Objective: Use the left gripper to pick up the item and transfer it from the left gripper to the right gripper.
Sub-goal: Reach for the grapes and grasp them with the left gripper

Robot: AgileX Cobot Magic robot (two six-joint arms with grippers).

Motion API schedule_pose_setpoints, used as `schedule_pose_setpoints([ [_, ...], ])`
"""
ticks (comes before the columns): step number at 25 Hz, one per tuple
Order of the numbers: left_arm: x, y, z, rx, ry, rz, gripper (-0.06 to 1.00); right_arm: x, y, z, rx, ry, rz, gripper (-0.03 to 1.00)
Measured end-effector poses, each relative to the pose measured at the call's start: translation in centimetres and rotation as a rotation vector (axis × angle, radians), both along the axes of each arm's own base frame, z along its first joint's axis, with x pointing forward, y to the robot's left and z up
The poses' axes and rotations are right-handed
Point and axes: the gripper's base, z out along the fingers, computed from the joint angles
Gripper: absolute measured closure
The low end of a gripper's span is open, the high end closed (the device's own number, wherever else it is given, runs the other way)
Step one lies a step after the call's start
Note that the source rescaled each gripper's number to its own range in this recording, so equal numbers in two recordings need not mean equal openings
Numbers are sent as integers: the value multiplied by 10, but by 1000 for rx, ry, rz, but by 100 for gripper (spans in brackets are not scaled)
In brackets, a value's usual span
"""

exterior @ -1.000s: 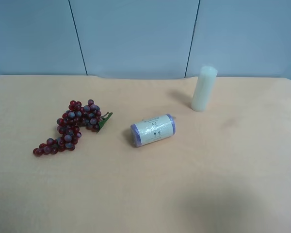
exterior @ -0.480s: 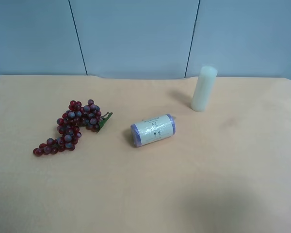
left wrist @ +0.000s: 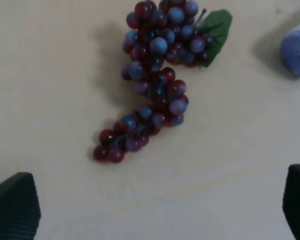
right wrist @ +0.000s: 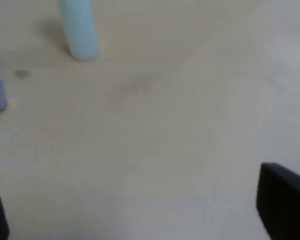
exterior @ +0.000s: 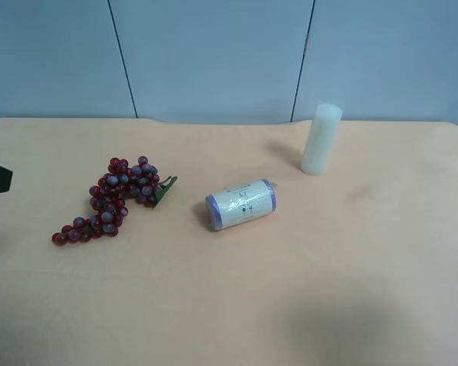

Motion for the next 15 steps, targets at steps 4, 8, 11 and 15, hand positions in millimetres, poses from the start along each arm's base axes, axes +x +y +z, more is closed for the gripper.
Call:
schedule_pose_setpoints([
  [4,39,2,-20,-7,78,4,-5,0,0,0,0,0,0,-3],
  [8,66,-1,-42,7,117,-3,-5,0,0,0,0,0,0,-3],
  [11,84,-10,-58,31,120,-32,-5,0,0,0,0,0,0,-3],
  [15,101,-23,-79,52,130,-63,-5,0,0,0,0,0,0,-3],
])
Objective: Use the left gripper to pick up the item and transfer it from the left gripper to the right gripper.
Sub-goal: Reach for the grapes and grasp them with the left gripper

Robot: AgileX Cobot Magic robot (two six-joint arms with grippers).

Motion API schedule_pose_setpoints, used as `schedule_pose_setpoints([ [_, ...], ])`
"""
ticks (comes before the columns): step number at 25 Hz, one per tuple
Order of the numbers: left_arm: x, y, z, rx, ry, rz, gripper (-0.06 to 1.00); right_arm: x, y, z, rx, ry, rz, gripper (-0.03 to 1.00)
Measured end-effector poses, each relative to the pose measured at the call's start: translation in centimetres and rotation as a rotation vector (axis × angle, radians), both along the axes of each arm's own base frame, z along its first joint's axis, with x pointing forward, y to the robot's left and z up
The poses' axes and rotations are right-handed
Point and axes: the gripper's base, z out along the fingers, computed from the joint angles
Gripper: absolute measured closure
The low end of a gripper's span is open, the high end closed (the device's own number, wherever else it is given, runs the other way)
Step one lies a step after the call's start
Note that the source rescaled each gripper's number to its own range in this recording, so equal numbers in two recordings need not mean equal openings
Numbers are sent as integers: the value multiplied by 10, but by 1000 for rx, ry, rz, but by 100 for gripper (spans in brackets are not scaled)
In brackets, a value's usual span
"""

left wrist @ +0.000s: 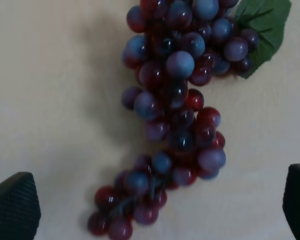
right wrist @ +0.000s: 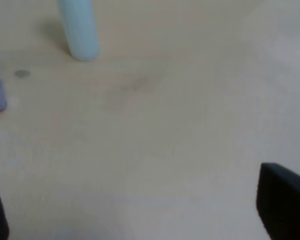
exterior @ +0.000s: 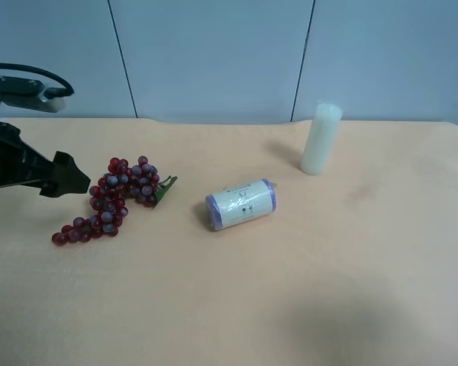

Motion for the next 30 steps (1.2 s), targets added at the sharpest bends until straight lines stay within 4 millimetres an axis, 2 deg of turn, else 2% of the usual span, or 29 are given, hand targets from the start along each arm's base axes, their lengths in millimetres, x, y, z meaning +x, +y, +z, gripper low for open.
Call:
schedule_pose_setpoints([
  [5,16,-13,-23,15,-4,-7,-6,0,0,0,0,0,0,-3],
  [13,30,-25,-52,35,-5,-13,-6,0,0,0,0,0,0,-3],
  [30,39,-25,-100,75,107,4,-6,0,0,0,0,0,0,-3],
])
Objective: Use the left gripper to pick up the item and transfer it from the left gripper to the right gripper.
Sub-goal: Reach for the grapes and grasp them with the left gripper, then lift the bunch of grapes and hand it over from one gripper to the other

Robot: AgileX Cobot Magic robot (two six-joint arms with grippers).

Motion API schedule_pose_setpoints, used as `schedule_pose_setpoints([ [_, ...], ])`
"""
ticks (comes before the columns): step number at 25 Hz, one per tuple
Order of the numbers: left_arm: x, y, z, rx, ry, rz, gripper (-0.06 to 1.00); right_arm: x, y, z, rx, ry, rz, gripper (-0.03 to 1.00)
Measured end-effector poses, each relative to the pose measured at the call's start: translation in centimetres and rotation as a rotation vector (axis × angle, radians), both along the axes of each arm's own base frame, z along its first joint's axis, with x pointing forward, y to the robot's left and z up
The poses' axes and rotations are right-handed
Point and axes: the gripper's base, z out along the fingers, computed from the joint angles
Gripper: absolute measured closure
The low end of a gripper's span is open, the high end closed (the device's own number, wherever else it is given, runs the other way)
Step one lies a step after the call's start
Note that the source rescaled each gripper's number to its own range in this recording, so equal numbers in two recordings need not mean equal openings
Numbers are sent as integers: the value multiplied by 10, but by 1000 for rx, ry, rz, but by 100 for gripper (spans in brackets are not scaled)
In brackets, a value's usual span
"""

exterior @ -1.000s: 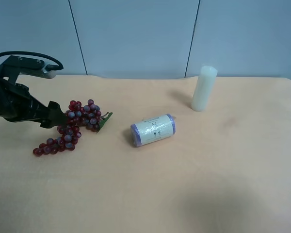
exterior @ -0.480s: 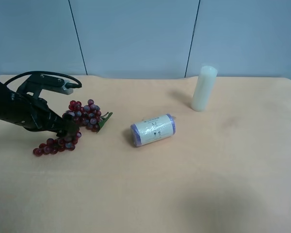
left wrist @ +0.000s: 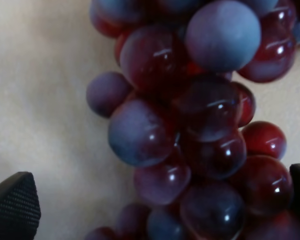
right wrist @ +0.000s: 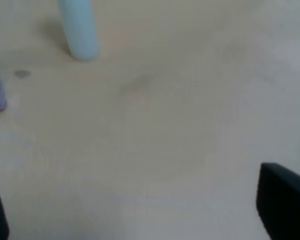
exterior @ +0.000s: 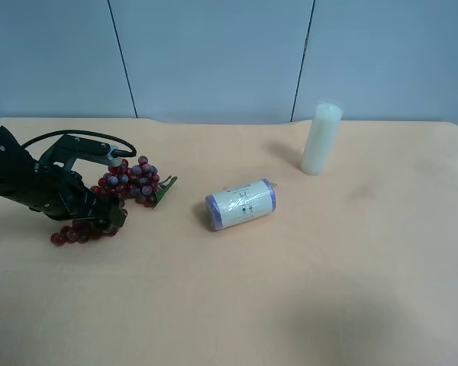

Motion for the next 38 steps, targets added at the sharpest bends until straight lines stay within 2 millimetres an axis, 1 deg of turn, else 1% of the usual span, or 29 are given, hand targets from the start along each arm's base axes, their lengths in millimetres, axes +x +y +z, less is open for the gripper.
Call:
schedule_pose_setpoints([
  [2,0,0,-2,1,7,1,-3,0,0,0,0,0,0,-3],
  [4,0,0,-3,2,10,1,8,0,0,0,0,0,0,-3],
  [7,0,0,-3,1,11,1,33,0,0,0,0,0,0,-3],
  [9,0,0,-3,1,11,1,53,0,0,0,0,0,0,-3],
  [11,0,0,-3,1,11,1,70,0,0,0,0,0,0,-3],
  [12,0,0,-3,1,10,1,76,0,0,0,0,0,0,-3],
  [13,0,0,-3,2,9,1,78,0,0,0,0,0,0,-3],
  [19,1,0,-1,1,-3,2,83,0,0,0,0,0,0,-3],
  [22,0,0,8,-7,-28,1,85,0,0,0,0,0,0,-3],
  [24,0,0,19,-15,-62,0,86,0,0,0,0,0,0,-3],
  [28,-4,0,47,-39,-140,-5,88,0,0,0,0,0,0,-3],
  [31,-10,-1,64,-56,-158,-21,88,0,0,0,0,0,0,-3],
  [36,-11,-7,107,-71,-129,-112,88,0,0,0,0,0,0,-3],
  [38,-8,-9,126,-71,-126,-144,88,0,0,0,0,0,0,-3],
])
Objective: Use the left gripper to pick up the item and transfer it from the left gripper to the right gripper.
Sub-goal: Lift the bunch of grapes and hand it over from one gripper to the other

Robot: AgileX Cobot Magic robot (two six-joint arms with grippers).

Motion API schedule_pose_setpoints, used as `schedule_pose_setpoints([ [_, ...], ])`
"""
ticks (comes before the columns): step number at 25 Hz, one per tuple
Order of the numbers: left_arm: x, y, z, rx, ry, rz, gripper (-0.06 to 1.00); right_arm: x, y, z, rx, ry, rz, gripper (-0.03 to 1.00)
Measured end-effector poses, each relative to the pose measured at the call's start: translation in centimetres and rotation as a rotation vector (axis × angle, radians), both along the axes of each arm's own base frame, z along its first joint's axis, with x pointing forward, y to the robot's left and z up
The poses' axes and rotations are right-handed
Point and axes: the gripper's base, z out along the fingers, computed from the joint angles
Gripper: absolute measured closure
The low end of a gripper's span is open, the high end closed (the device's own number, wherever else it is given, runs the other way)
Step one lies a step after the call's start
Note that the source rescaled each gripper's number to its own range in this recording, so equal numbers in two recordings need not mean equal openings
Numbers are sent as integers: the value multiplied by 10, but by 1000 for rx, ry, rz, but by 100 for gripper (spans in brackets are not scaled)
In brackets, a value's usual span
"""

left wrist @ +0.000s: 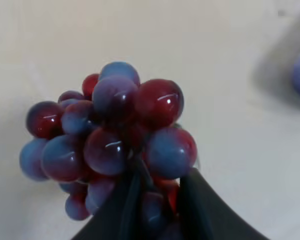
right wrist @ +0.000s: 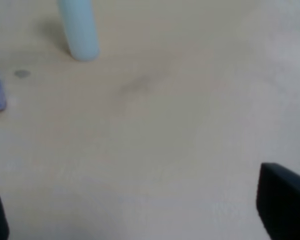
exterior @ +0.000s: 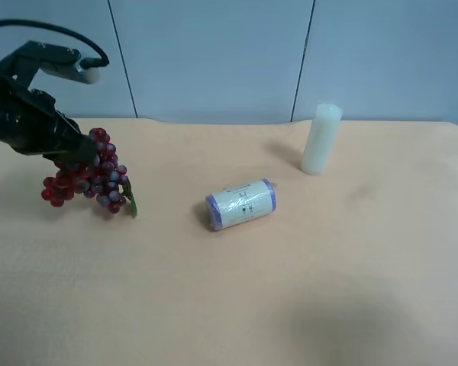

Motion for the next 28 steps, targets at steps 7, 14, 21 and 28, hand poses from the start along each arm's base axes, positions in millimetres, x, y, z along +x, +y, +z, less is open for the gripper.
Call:
schedule_pose_setpoints([
  [7,2,-5,53,-3,24,-75,89,0,0,0,0,0,0,-3],
  [14,-3,-7,85,-7,49,-118,89,0,0,0,0,0,0,-3],
  [21,-19,-31,90,18,69,-238,90,0,0,0,0,0,0,-3],
  [28,-53,-91,91,31,62,-496,90,0,0,0,0,0,0,-3],
])
